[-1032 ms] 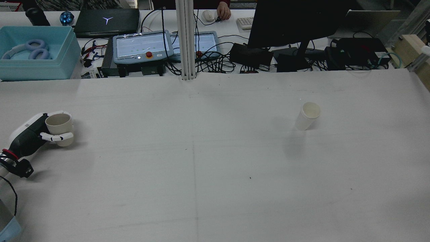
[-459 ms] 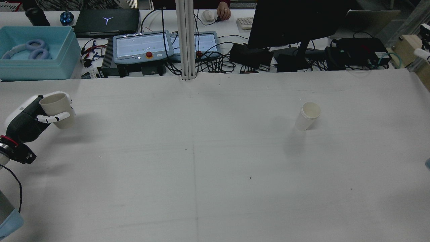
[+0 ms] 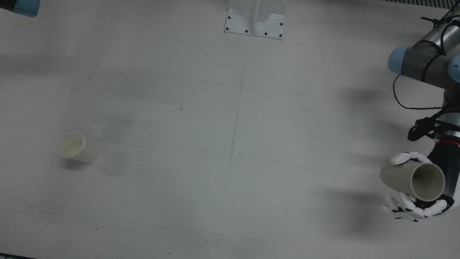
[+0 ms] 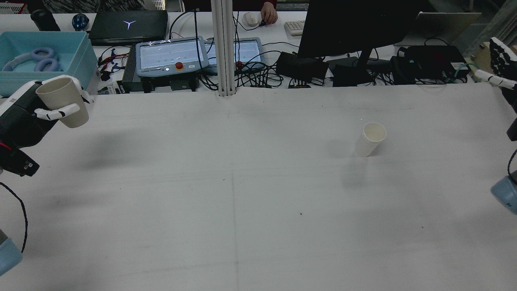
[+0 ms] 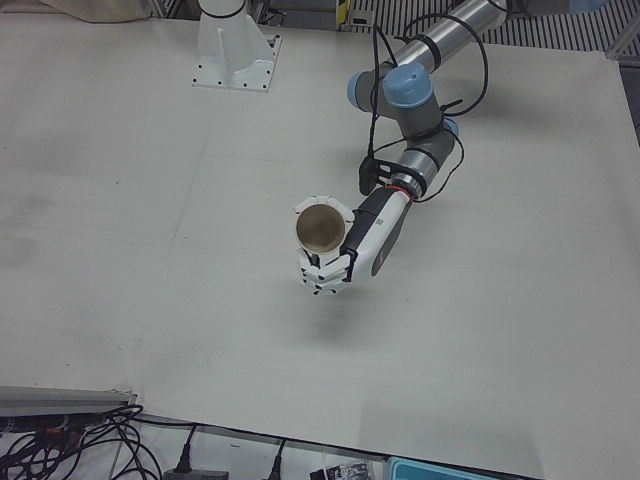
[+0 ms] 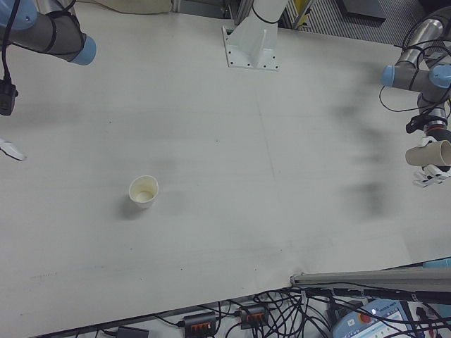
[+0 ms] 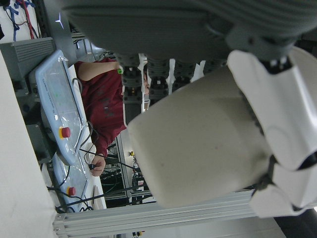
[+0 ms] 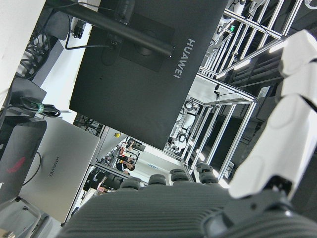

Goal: Pour water
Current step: 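Lift the cup with the left hand and raise it off the table, then reach the right hand to the farther cream paper cup and grasp it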

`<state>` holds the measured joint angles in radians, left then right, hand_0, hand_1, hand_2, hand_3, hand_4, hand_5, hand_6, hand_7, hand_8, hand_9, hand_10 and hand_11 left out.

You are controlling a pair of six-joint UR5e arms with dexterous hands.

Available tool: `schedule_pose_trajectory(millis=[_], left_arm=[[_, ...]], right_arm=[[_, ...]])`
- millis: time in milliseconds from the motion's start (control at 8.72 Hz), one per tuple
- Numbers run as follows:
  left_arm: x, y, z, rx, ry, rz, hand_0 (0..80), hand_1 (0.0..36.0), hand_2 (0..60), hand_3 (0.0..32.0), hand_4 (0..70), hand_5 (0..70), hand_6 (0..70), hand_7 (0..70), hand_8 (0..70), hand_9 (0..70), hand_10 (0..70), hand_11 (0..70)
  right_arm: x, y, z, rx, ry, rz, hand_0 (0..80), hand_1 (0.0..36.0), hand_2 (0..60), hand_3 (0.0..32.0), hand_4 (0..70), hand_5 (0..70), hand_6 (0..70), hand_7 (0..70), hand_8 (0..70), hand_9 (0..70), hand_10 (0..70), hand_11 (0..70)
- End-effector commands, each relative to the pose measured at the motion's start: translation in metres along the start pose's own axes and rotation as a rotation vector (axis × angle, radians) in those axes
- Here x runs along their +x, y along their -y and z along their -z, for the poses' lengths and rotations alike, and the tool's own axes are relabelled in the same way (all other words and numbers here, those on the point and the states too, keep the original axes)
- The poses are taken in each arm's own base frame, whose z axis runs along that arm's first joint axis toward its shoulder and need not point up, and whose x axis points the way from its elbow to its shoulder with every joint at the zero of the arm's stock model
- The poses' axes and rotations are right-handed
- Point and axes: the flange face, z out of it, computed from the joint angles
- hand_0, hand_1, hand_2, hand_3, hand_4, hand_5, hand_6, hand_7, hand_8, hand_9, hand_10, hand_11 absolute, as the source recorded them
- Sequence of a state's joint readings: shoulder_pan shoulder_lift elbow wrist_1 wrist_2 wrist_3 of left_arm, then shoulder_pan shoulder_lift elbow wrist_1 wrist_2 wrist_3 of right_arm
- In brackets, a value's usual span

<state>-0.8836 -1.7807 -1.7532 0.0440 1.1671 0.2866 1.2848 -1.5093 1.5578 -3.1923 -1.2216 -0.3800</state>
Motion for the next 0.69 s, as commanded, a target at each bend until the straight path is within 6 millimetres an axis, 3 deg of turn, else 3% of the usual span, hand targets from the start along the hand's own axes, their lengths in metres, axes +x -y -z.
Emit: schedule_pose_trajectory(millis=[0, 115, 229, 459, 573], left_arm=[[0.021, -0.035, 0.004, 0.021, -0.059, 0.001, 50.2, 24.5, 60.0, 0.0, 36.2, 70.0, 40.5, 62.4, 41.6, 44.9, 19.3, 28.9], [0.024, -0.043, 0.007, 0.034, -0.055, 0.013, 49.4, 23.2, 60.0, 0.0, 35.8, 70.0, 40.6, 62.0, 41.9, 44.1, 19.1, 28.5], [0.027, -0.046, 0.007, 0.03, -0.058, 0.018, 49.4, 23.0, 60.0, 0.0, 35.7, 70.0, 40.9, 62.0, 41.8, 44.2, 19.3, 28.8], [0.029, -0.052, 0.007, 0.032, -0.057, 0.033, 49.3, 23.0, 60.0, 0.0, 35.3, 70.0, 41.0, 62.4, 41.7, 44.6, 19.8, 29.5], [0.028, -0.048, 0.009, 0.04, -0.054, 0.029, 48.4, 21.7, 60.0, 0.0, 34.9, 70.0, 40.8, 62.1, 42.3, 44.6, 19.9, 29.4]], right_arm=[[0.08, 0.074, -0.008, -0.083, -0.01, -0.029, 44.7, 13.1, 16.2, 0.0, 2.8, 7.3, 4.0, 2.2, 1.0, 1.3, 0.2, 1.5], [0.092, 0.064, -0.017, -0.112, -0.014, -0.072, 44.5, 12.7, 16.1, 0.0, 4.9, 8.3, 4.6, 3.9, 1.7, 2.0, 0.4, 1.7], [0.111, 0.032, -0.033, -0.163, -0.046, -0.121, 44.7, 12.5, 15.8, 0.0, 7.2, 9.6, 4.9, 5.7, 1.9, 2.1, 0.0, 0.9], [0.166, -0.02, -0.027, -0.228, -0.136, -0.169, 45.7, 13.9, 16.2, 0.0, 2.8, 9.7, 1.9, 3.2, 1.1, 1.0, 0.0, 0.0], [0.194, -0.028, -0.011, -0.238, -0.191, -0.169, 46.0, 14.5, 16.3, 0.0, 0.8, 9.1, 0.9, 1.4, 0.6, 0.3, 0.0, 0.0]])
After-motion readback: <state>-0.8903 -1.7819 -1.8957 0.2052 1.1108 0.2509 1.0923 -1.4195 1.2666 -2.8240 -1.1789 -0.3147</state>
